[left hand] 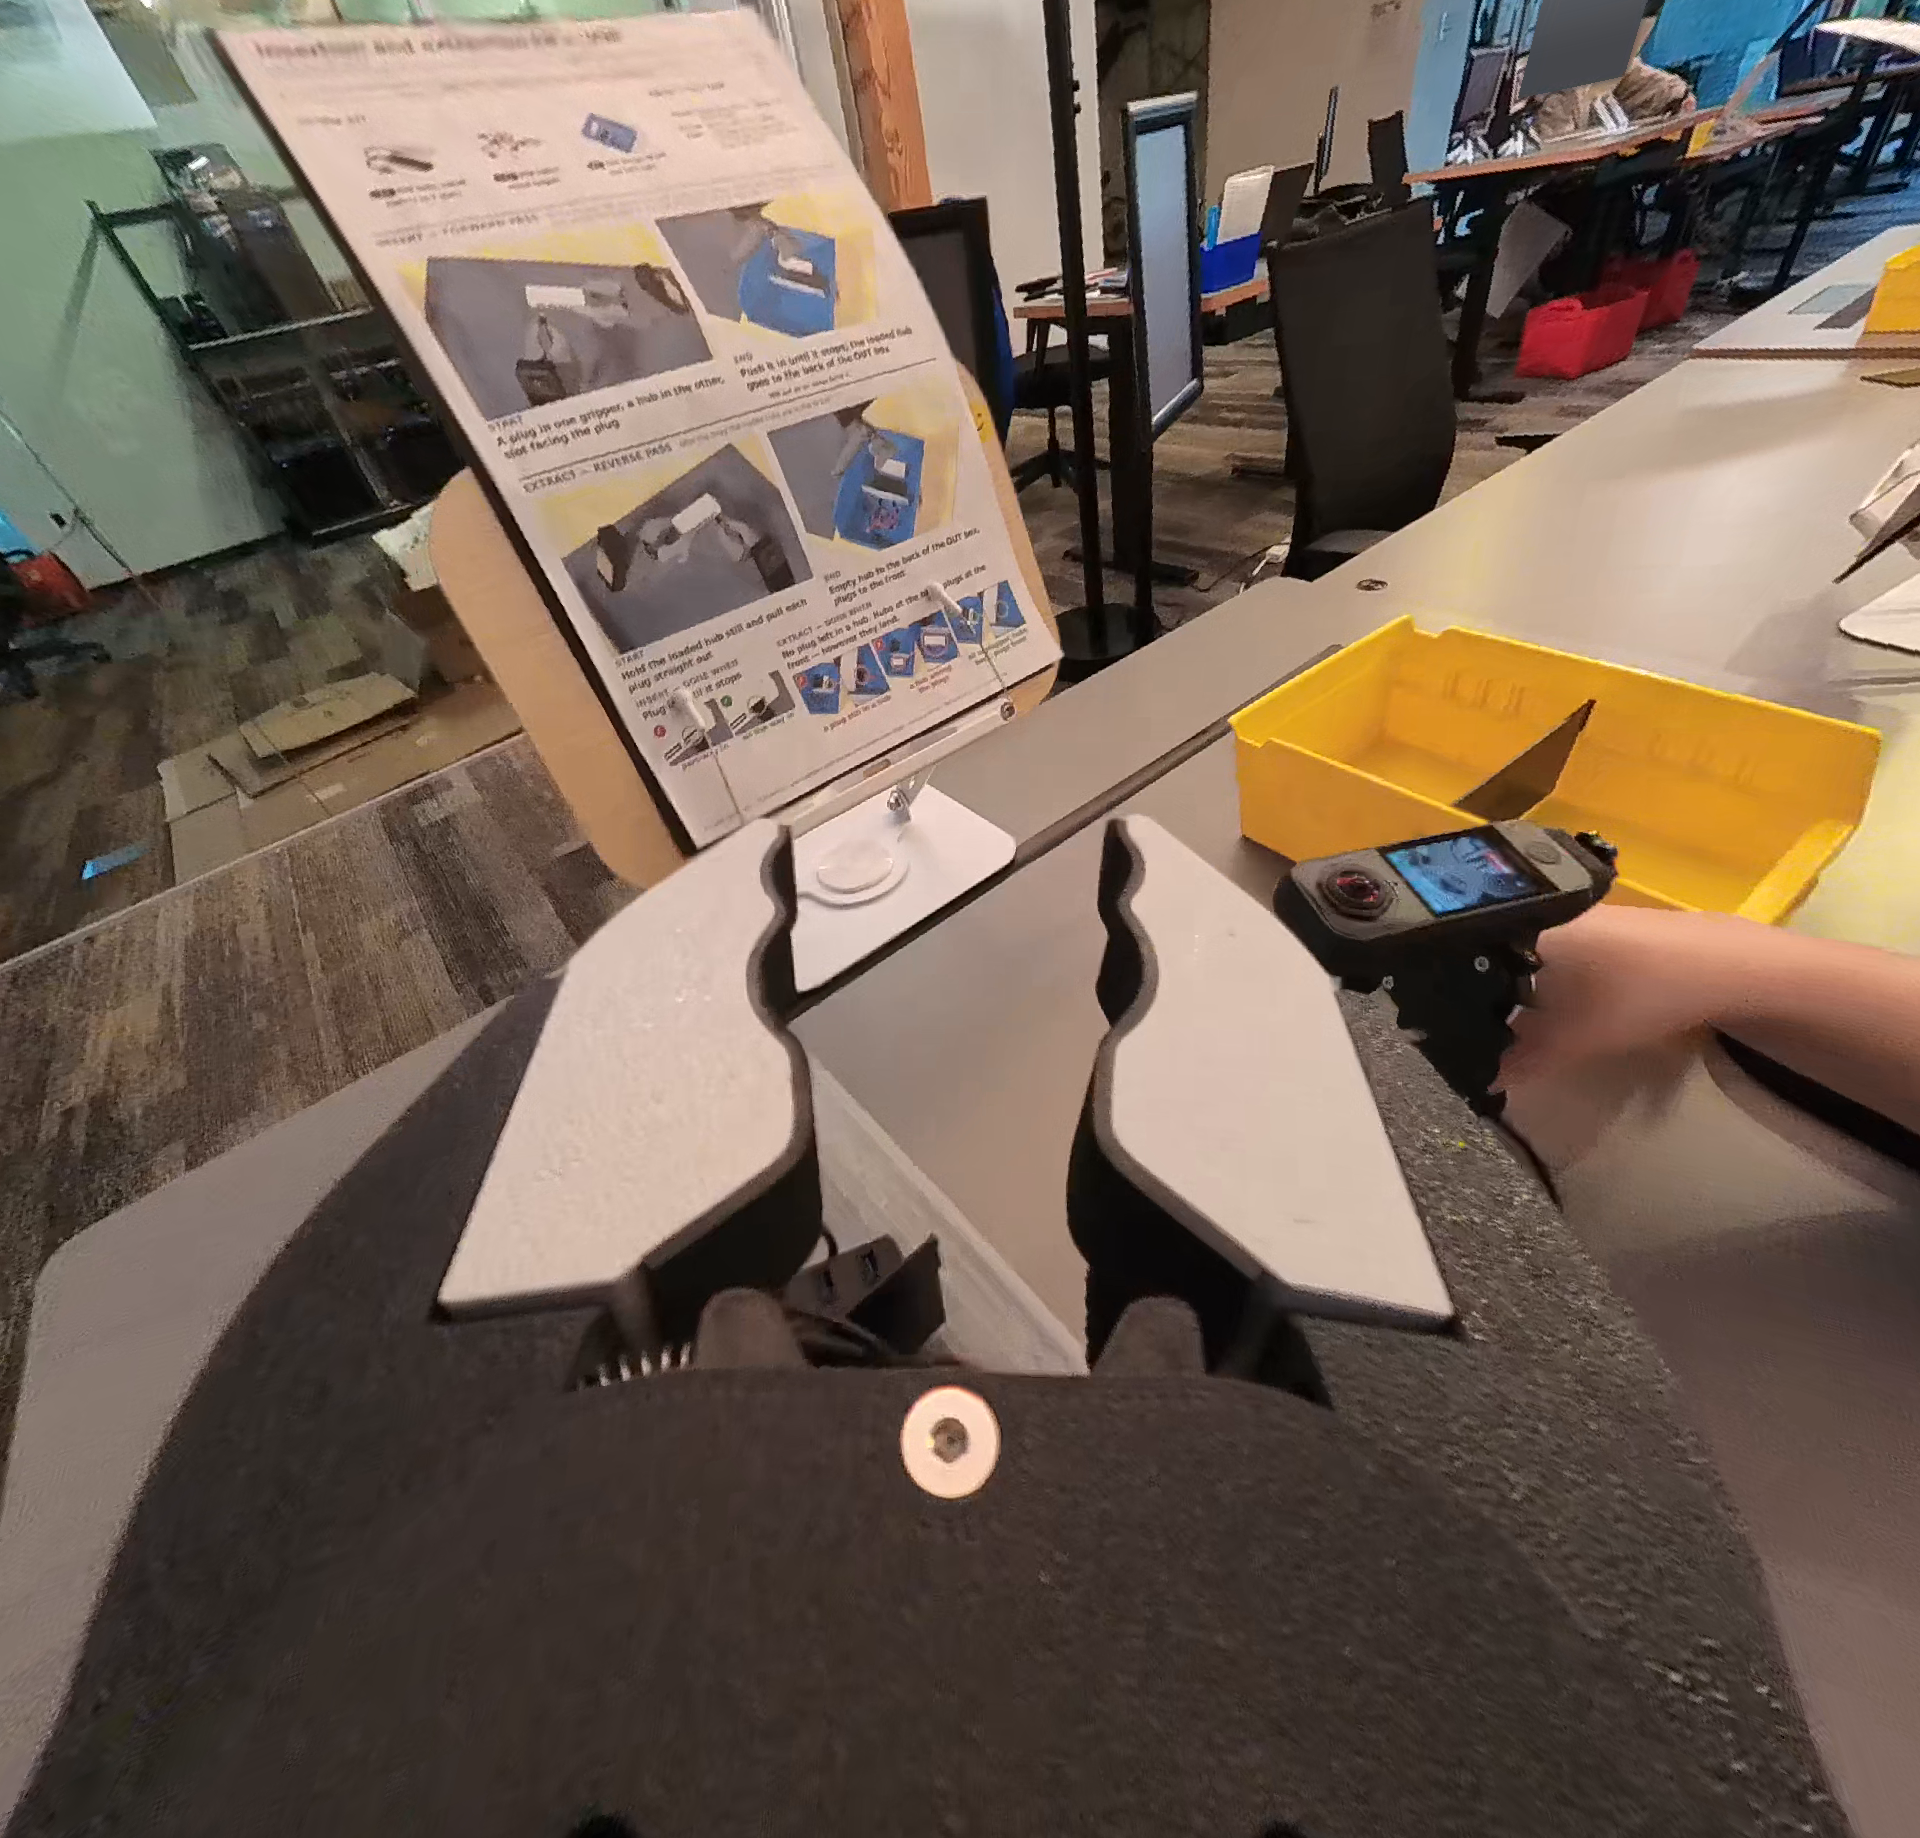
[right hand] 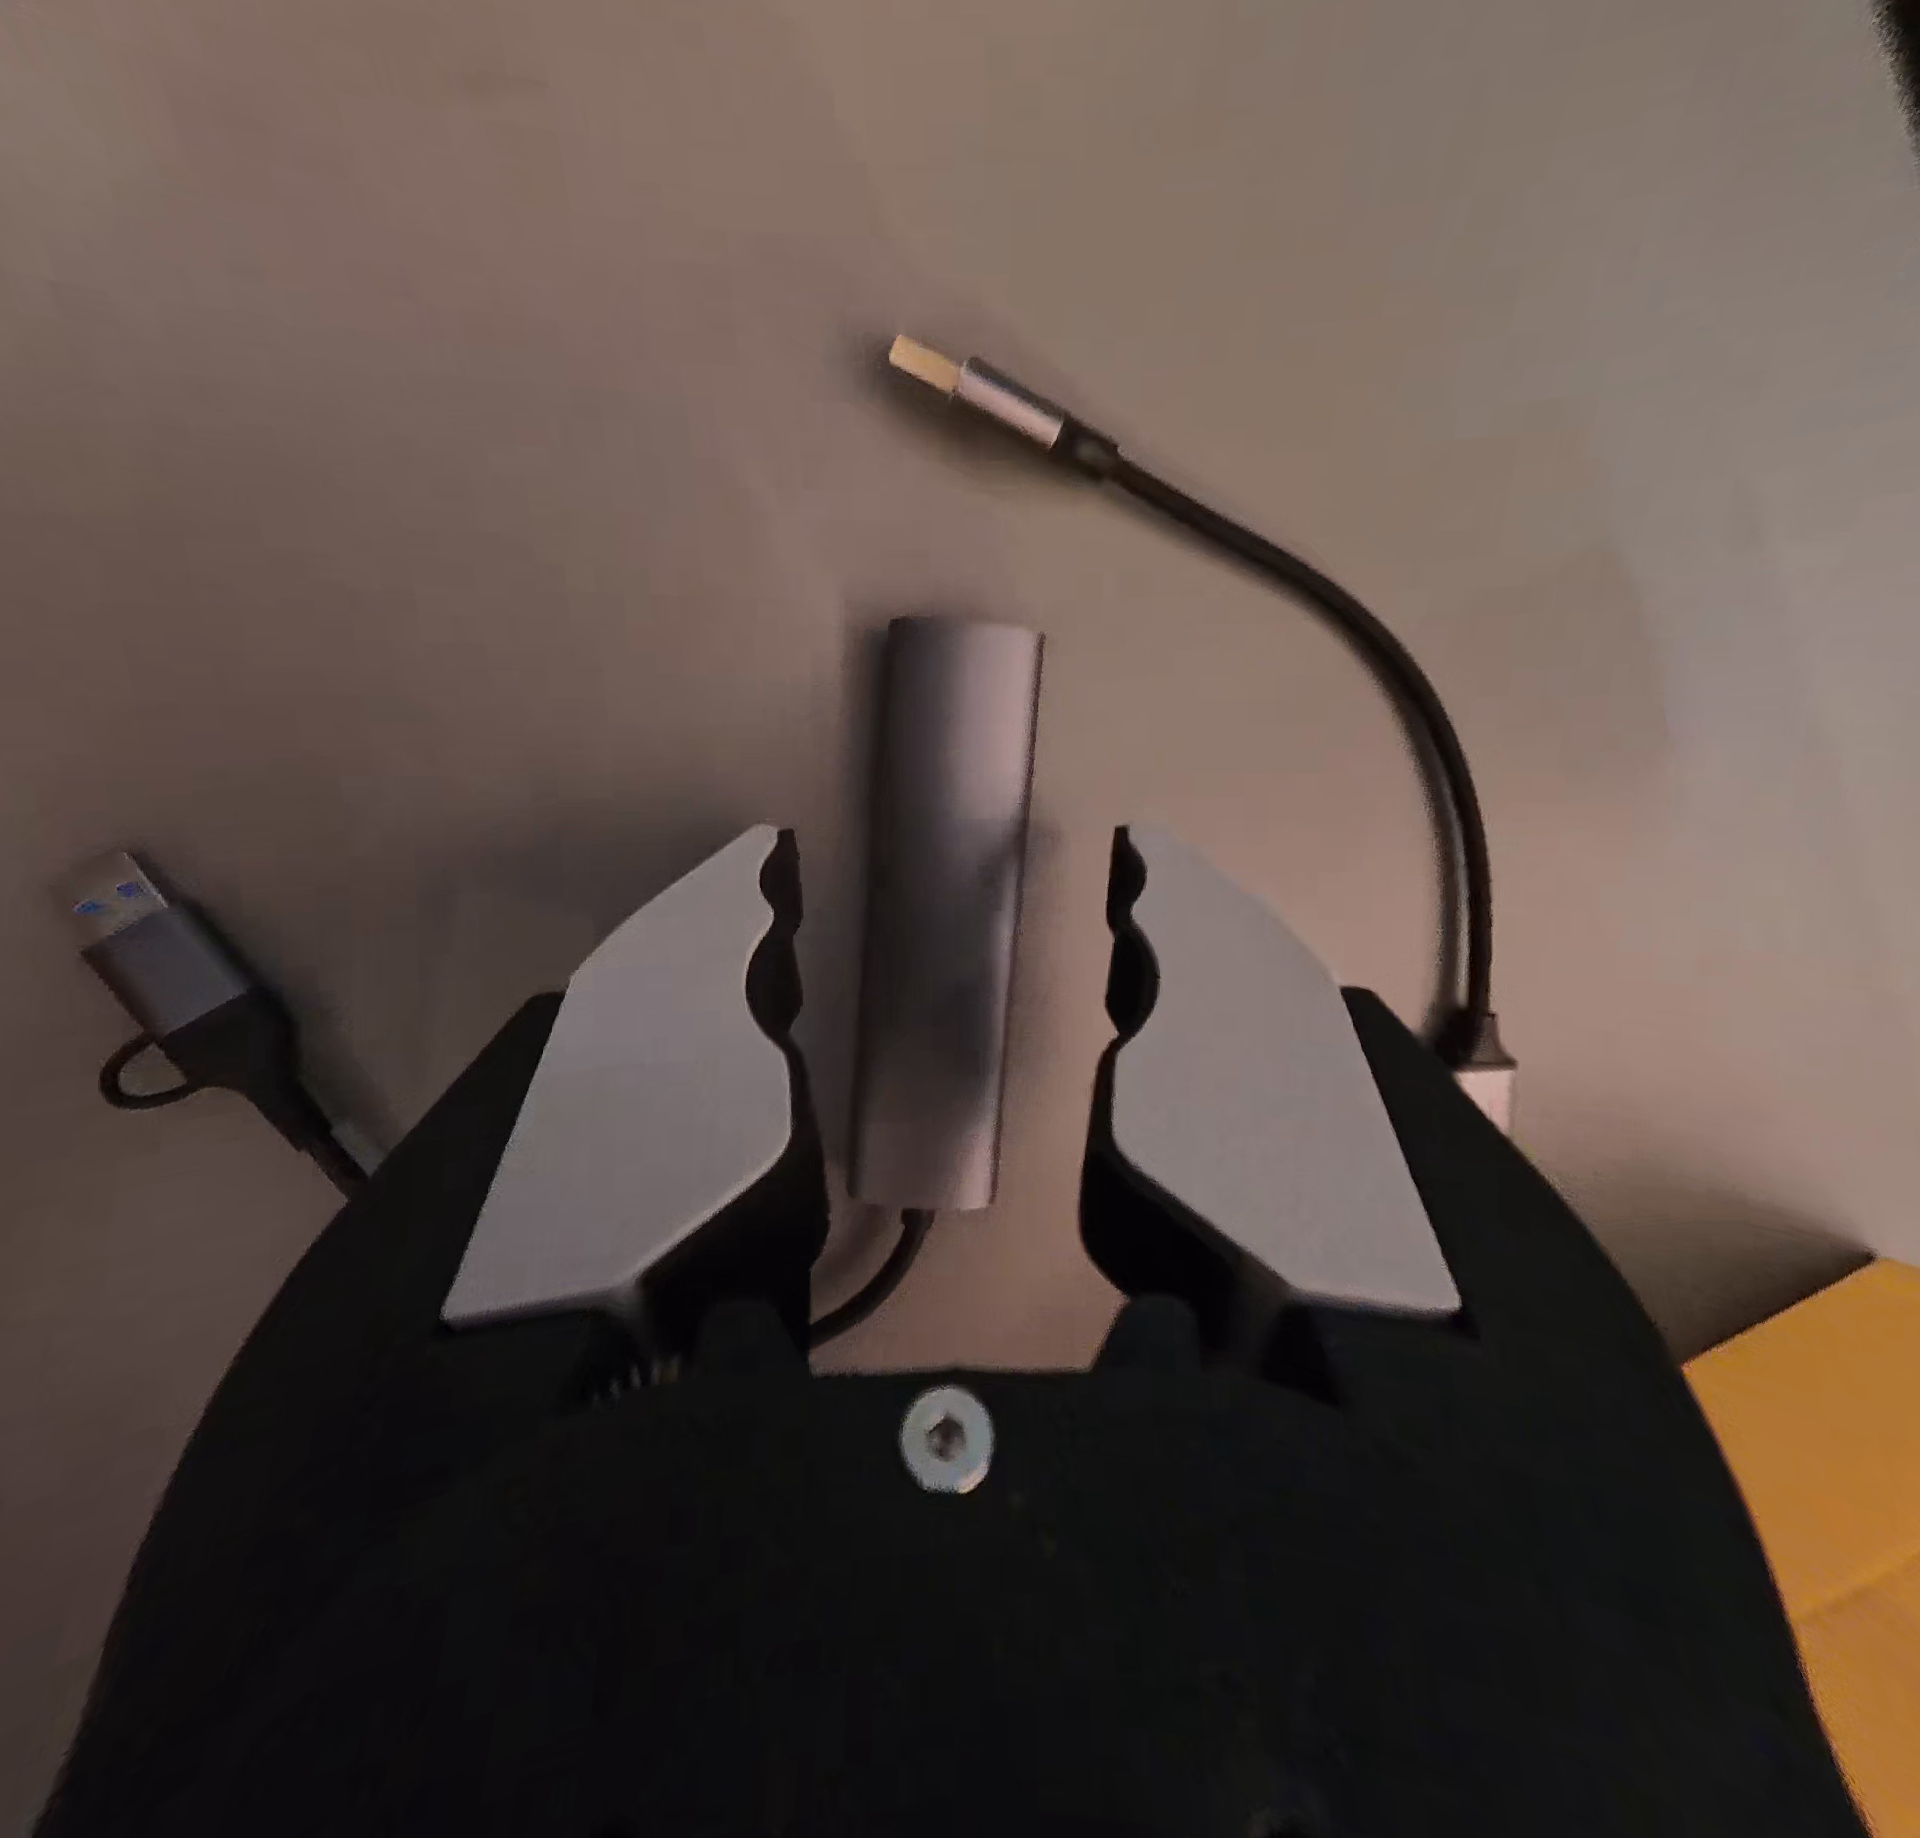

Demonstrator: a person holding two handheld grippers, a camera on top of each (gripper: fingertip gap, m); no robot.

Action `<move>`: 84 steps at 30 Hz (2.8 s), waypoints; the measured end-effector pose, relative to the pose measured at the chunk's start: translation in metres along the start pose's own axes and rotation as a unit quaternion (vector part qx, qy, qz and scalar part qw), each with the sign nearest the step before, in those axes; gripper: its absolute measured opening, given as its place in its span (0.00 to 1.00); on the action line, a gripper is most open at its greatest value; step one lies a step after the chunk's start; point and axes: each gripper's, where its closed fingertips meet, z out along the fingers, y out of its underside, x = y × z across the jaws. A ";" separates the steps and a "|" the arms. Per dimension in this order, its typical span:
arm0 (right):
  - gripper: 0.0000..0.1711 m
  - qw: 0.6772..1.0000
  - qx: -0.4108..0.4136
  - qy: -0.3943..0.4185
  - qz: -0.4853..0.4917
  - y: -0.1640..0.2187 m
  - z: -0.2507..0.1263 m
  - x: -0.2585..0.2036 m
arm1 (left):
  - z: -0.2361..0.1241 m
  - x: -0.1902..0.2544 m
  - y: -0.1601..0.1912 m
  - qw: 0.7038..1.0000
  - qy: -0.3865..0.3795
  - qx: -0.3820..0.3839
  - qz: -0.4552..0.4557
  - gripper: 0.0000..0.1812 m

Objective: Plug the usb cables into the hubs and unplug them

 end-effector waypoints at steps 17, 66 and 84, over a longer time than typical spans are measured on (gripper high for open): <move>0.19 0.999 0.017 -0.002 -0.043 -0.003 0.005 0.000 | -0.025 -0.007 -0.016 0.999 -0.034 0.040 0.008 0.28; 0.24 0.888 0.403 -0.206 -0.081 -0.095 -0.190 -0.061 | 0.057 0.166 0.048 0.917 0.391 -0.080 -0.007 0.09; 0.10 0.754 0.555 -0.220 0.274 -0.100 -0.208 0.046 | 0.092 0.133 0.023 0.982 0.188 0.026 0.023 0.40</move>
